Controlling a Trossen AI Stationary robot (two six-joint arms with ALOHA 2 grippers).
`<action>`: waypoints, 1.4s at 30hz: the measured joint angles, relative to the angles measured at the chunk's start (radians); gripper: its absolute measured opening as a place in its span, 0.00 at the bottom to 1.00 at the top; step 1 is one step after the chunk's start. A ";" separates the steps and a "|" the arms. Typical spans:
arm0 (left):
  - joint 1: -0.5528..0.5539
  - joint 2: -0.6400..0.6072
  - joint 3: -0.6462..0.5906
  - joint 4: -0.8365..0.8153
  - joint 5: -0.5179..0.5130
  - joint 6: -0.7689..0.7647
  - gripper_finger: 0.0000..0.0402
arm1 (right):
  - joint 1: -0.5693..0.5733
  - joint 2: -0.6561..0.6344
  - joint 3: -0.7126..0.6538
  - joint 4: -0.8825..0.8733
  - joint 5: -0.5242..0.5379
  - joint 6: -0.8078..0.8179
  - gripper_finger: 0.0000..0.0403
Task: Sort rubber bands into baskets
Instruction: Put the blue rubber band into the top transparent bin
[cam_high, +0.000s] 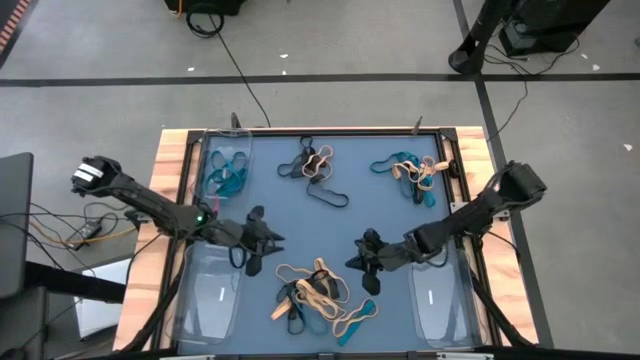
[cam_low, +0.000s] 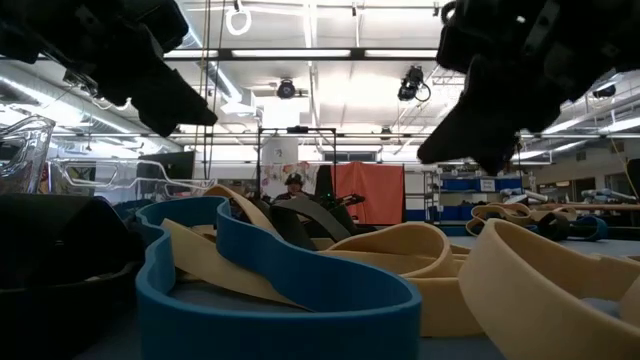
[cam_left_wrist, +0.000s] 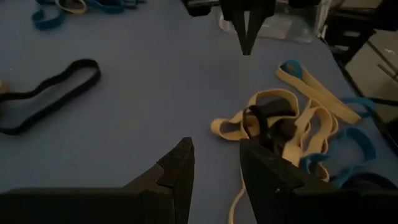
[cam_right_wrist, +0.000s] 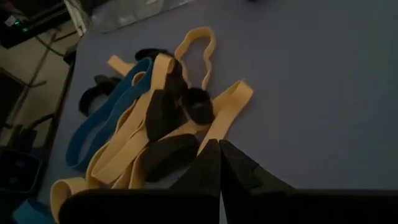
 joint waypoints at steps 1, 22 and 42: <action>-0.005 0.007 0.000 0.014 0.000 0.000 0.33 | -0.004 0.020 0.000 0.023 -0.006 0.000 0.02; -0.079 0.195 0.002 0.132 0.002 -0.021 0.33 | -0.020 0.047 0.000 0.121 -0.035 -0.039 0.02; -0.184 0.482 0.348 -0.052 0.108 0.197 0.33 | -0.023 0.047 0.000 0.112 -0.016 -0.049 0.02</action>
